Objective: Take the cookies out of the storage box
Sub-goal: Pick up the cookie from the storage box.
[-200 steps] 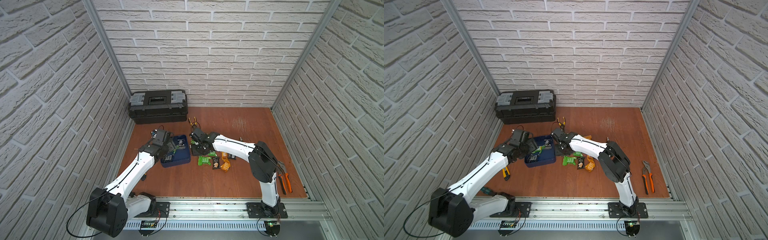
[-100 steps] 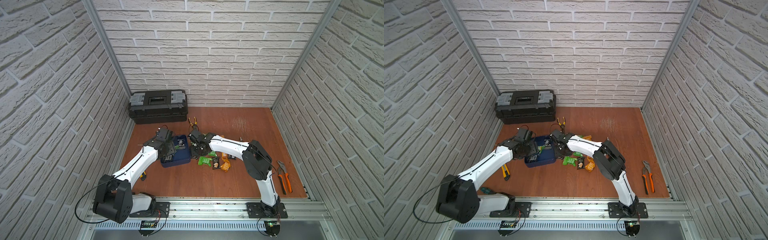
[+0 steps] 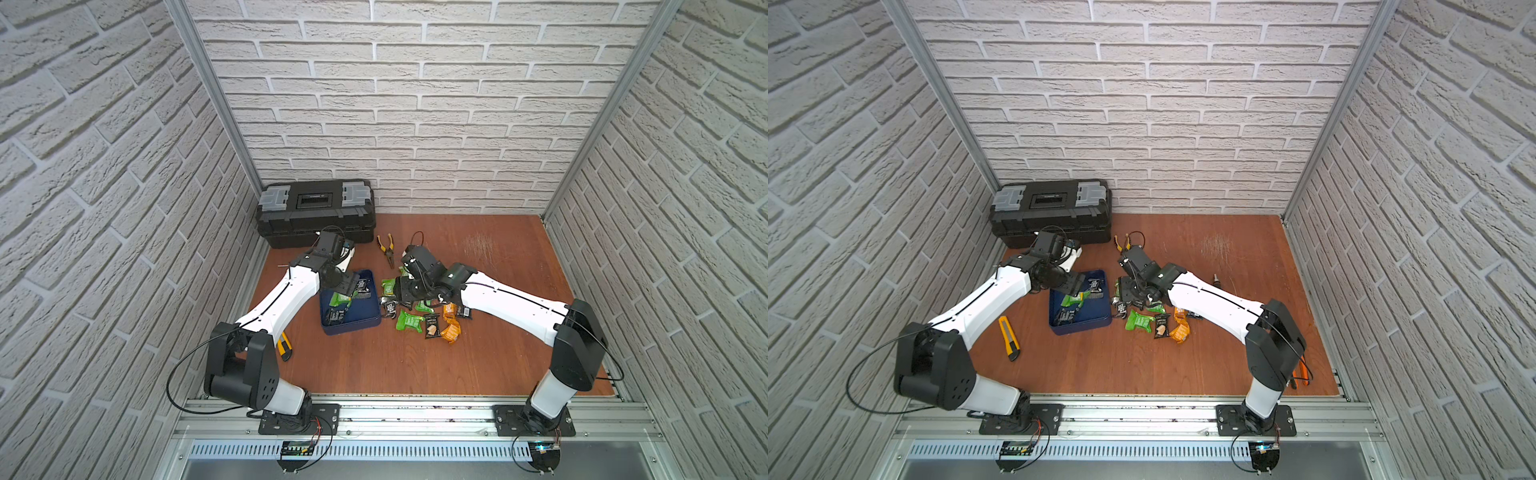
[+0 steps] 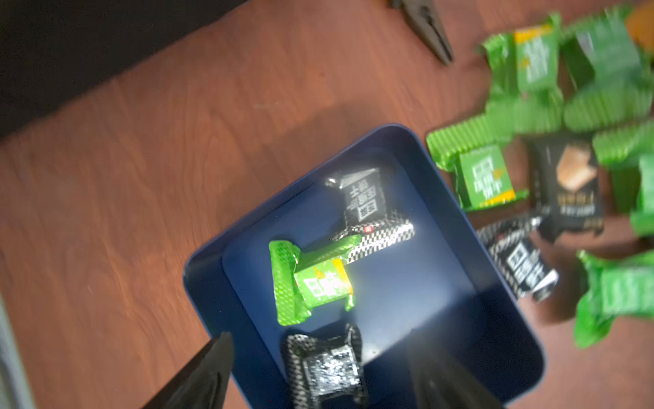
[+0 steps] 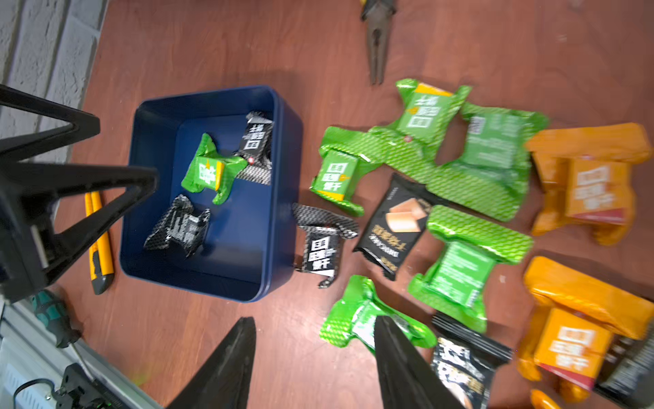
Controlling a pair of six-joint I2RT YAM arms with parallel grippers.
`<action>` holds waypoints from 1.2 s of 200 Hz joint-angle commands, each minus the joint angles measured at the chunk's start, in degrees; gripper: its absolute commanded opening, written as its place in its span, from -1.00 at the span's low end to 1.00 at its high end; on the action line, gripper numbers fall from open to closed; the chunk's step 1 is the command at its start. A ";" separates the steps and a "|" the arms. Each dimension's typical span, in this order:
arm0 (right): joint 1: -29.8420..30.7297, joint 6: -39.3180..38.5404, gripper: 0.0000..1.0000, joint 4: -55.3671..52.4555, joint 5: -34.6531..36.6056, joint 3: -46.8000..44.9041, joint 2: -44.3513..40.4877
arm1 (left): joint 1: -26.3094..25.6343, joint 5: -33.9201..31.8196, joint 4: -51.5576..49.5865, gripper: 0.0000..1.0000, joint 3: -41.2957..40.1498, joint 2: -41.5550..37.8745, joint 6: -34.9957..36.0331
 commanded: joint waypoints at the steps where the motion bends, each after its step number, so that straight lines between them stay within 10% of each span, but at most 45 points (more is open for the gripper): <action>1: -0.96 -0.84 0.17 1.31 1.68 -2.44 -1.81 | 0.28 3.03 -6.67 0.63 1.89 1.89 22.69; 51: -1.74 -1.79 0.17 -0.57 1.81 -2.98 -2.97 | 2.10 2.01 -11.46 0.58 3.44 4.44 40.88; 240: -2.79 -0.72 0.15 0.18 1.16 -4.17 -4.35 | 4.13 9.63 -5.94 0.41 7.29 18.74 44.40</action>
